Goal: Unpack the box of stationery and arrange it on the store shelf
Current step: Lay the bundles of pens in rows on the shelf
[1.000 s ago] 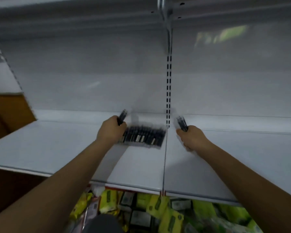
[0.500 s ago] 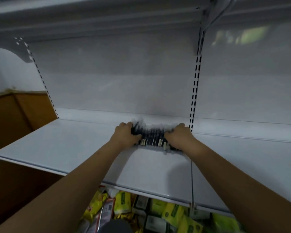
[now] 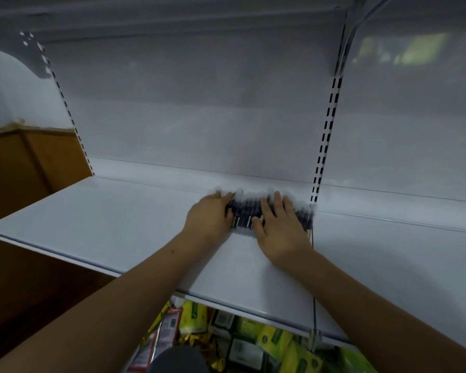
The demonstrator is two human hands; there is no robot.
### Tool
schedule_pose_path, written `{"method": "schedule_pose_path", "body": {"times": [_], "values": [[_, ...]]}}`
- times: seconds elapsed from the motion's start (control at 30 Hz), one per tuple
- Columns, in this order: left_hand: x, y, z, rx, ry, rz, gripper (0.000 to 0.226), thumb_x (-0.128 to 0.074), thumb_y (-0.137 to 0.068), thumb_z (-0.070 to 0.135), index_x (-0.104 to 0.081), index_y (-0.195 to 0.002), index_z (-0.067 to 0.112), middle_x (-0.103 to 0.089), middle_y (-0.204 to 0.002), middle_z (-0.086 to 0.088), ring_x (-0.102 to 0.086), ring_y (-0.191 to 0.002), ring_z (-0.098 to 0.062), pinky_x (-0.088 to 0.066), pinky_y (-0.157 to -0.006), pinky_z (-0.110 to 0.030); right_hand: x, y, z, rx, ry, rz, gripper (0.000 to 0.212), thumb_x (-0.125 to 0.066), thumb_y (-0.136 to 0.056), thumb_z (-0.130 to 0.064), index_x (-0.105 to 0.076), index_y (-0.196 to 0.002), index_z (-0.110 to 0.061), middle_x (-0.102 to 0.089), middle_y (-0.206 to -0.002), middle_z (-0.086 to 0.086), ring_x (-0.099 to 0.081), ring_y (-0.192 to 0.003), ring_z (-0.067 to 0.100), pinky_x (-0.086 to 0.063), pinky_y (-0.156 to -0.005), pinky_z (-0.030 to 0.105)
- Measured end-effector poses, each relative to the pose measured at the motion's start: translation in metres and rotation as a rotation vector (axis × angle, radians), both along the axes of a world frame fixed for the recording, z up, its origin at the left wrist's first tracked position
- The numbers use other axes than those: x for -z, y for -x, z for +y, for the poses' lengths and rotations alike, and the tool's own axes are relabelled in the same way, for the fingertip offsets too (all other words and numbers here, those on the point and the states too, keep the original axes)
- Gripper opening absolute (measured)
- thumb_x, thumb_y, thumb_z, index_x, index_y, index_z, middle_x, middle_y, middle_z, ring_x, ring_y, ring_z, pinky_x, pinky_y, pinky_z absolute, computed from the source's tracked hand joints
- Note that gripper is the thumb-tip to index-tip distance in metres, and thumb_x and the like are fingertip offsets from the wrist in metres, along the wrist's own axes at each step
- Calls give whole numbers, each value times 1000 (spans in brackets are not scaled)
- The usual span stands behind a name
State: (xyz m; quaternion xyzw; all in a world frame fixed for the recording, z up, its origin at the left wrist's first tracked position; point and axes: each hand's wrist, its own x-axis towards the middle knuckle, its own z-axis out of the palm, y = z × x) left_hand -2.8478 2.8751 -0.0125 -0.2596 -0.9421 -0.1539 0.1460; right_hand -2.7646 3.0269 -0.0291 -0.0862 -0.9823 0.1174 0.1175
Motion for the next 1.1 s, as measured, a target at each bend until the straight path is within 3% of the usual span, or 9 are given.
{"method": "schedule_pose_path", "body": {"times": [0.1,0.27,0.33,0.4,0.5,0.63,0.8,0.97,1.1], "values": [[-2,11,-3,20,-20,76,36,-47,-95,18,-63,-128,15,-53,-109,-10,-51,-101,-28,-49,-83,-39,0,1,0,-2,-40,-16,68,-15,-101,-55,-3,-157,-18,14,-162,12,16,-149,28,6,-122,38],[-6,20,-6,-27,-196,-60,30,-53,-92,13,-65,-118,8,-52,-106,-11,-59,-89,-31,-51,-82,-38,0,-10,3,-40,-28,22,75,-19,-95,-68,-5,-156,-28,16,-162,9,14,-149,25,1,-121,38],[-3,20,-12,-7,-205,-21,31,-53,-92,24,-66,-118,13,-52,-108,-7,-58,-94,-27,-51,-81,-37,-1,-12,3,-31,-87,36,80,-11,-89,-75,-8,-156,-32,13,-163,8,7,-150,26,-6,-120,40],[3,20,-21,84,-167,-12,45,-47,-92,39,-63,-129,18,-53,-122,-3,-52,-114,-22,-45,-96,-34,-1,-14,3,-13,-116,44,84,-5,-84,-78,-11,-156,-33,7,-163,8,1,-150,25,-9,-120,41],[14,21,-33,245,-89,-141,53,-40,-102,41,-39,-150,19,-25,-161,5,-21,-147,-10,-15,-119,-24,2,-13,-1,10,-139,48,86,-1,-85,-76,-11,-156,-29,-4,-163,11,-2,-150,26,-3,-120,39],[18,23,-30,274,-50,-175,55,-35,-106,37,-26,-155,14,-1,-165,2,3,-151,-8,1,-121,-25,4,-3,-7,-37,-104,45,91,5,-89,-70,-6,-155,-8,6,-162,16,11,-150,25,9,-121,35],[12,31,-19,280,20,-217,64,-27,-104,48,-9,-158,20,-1,-165,-2,3,-151,-10,-2,-124,-35,8,1,-9,-37,-167,104,115,29,-70,-74,-6,-154,-5,-1,-162,17,1,-151,25,7,-120,34],[0,22,-12,193,176,-234,71,-23,-105,48,-1,-156,5,9,-164,-10,10,-151,-18,3,-123,-32,8,6,-14,39,-93,54,116,14,-69,-82,-9,-155,-6,0,-161,20,-2,-150,28,-2,-123,41],[4,17,-10,106,255,-285,77,-17,-102,56,4,-156,6,14,-163,-12,14,-151,-21,4,-123,-36,11,6,-11,27,-61,92,118,14,-74,-81,-15,-152,2,-6,-160,24,-2,-150,31,-5,-123,42]]}}
